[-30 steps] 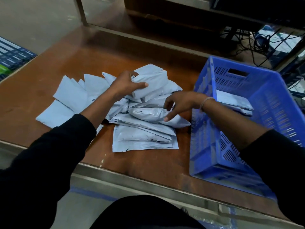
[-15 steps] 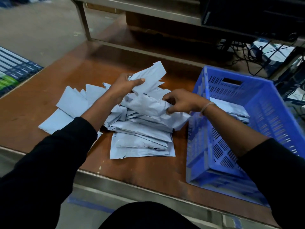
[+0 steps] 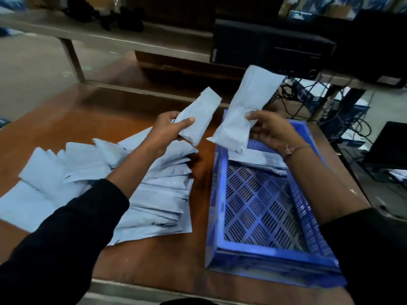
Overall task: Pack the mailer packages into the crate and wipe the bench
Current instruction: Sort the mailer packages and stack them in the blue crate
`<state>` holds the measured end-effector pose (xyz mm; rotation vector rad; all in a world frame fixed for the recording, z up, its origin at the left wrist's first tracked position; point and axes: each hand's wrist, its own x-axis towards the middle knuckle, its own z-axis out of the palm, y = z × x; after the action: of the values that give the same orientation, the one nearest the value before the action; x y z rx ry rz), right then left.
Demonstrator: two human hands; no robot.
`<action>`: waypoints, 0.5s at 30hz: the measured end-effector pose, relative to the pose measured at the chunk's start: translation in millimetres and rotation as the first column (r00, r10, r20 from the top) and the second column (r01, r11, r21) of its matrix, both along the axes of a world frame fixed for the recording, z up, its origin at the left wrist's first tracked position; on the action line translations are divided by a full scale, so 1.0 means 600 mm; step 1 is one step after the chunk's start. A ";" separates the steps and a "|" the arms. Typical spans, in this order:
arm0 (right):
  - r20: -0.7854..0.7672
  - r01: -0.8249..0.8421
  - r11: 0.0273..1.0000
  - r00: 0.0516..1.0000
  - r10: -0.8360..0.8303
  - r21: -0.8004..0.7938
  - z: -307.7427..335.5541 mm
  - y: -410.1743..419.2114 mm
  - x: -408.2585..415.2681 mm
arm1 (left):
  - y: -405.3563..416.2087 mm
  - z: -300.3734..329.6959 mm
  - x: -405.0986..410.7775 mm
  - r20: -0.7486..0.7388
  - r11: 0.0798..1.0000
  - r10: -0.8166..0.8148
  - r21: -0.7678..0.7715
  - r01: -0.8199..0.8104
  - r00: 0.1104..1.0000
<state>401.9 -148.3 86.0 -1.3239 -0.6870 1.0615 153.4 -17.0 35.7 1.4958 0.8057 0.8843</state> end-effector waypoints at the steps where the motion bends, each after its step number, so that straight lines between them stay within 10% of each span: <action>1: -0.074 0.049 0.999 0.996 -0.050 -0.015 -0.015 -0.007 0.022 | -0.005 0.001 0.020 0.004 1.000 0.000 0.006 -0.001 1.000; 8: -0.430 0.304 0.937 0.832 -0.349 -0.172 -0.130 -0.036 0.118 | -0.025 0.006 0.120 0.007 1.000 0.025 0.009 -0.025 1.000; 15: -0.240 0.353 0.882 0.869 -0.433 -0.311 -0.196 -0.009 0.114 | -0.041 0.006 0.171 -0.045 0.997 0.008 0.079 -0.005 0.999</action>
<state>470.3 -153.5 -31.5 -1.4063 -0.0338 1.0030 256.2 -41.6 39.6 1.5882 0.8173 0.8986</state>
